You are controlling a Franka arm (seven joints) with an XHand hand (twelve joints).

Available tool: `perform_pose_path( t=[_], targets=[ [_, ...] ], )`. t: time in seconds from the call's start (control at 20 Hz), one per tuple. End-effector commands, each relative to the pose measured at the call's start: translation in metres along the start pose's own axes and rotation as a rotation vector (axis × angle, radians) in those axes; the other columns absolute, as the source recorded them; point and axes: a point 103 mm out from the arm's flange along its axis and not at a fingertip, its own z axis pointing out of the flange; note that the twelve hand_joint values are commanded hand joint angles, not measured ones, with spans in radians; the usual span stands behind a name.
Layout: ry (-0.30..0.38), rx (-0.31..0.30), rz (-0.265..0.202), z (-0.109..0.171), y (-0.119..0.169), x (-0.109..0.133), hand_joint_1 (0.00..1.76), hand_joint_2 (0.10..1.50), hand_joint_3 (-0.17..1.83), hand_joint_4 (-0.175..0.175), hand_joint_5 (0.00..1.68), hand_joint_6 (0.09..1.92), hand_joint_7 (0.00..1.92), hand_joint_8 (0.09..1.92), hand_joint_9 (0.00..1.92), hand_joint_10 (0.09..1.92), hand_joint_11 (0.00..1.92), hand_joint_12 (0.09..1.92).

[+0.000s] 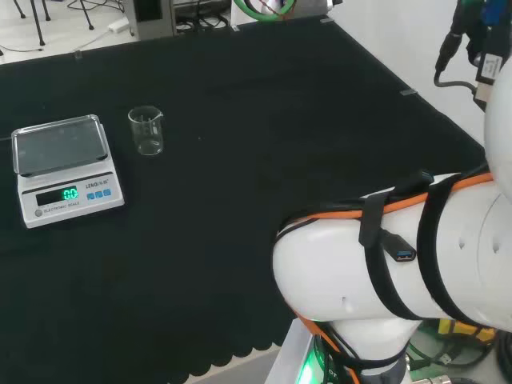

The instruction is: Pick up the beaker.

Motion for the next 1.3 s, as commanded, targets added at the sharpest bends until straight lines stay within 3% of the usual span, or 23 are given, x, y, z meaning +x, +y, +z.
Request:
perform_pose_path(
  t=[0.05, 0.15, 0.3, 0.4, 0.45, 0.55, 0.7, 0.8, 0.95, 1.1, 1.3],
  targets=[
    [-0.009, -0.055, 0.17, -0.131, -0.109, -0.086, 0.55, 0.69, 0.12, 0.046, 0.09, 0.09, 0.15, 0.65, 0.17, 0.88, 0.0, 1.55],
    [-0.014, -0.053, 0.184, -0.139, -0.114, -0.096, 0.57, 0.71, 0.13, 0.055, 0.11, 0.09, 0.17, 0.66, 0.17, 0.88, 0.0, 1.55],
    [-0.024, -0.05, 0.192, -0.129, -0.105, -0.098, 0.58, 0.72, 0.13, 0.057, 0.11, 0.09, 0.18, 0.66, 0.17, 0.88, 0.0, 1.56],
    [-0.02, -0.055, 0.198, -0.114, -0.095, -0.107, 0.58, 0.72, 0.13, 0.058, 0.11, 0.09, 0.18, 0.66, 0.17, 0.88, 0.0, 1.56],
    [0.032, -0.061, 0.192, -0.109, -0.091, -0.113, 0.58, 0.72, 0.13, 0.058, 0.11, 0.09, 0.18, 0.66, 0.17, 0.88, 0.0, 1.56],
    [0.035, -0.016, 0.216, -0.07, -0.06, -0.115, 0.58, 0.72, 0.13, 0.059, 0.11, 0.09, 0.18, 0.66, 0.17, 0.88, 0.0, 1.56],
    [0.032, 0.018, 0.201, -0.019, -0.018, -0.099, 0.6, 0.71, 0.13, 0.063, 0.1, 0.09, 0.17, 0.67, 0.18, 0.88, 0.0, 1.56],
    [0.028, 0.026, 0.172, 0.0, -0.002, -0.075, 0.61, 0.71, 0.13, 0.065, 0.1, 0.09, 0.17, 0.67, 0.18, 0.88, 0.0, 1.56],
    [0.055, 0.086, 0.127, 0.032, 0.027, -0.047, 0.61, 0.71, 0.12, 0.067, 0.1, 0.09, 0.17, 0.67, 0.2, 0.88, 0.0, 1.57],
    [0.036, 0.125, 0.088, 0.064, 0.055, -0.047, 0.62, 0.71, 0.12, 0.068, 0.1, 0.09, 0.17, 0.67, 0.2, 0.88, 0.0, 1.57],
    [0.022, 0.108, 0.077, 0.095, 0.079, -0.039, 0.63, 0.71, 0.12, 0.069, 0.1, 0.09, 0.17, 0.68, 0.2, 0.88, 0.0, 1.57]
  ],
)
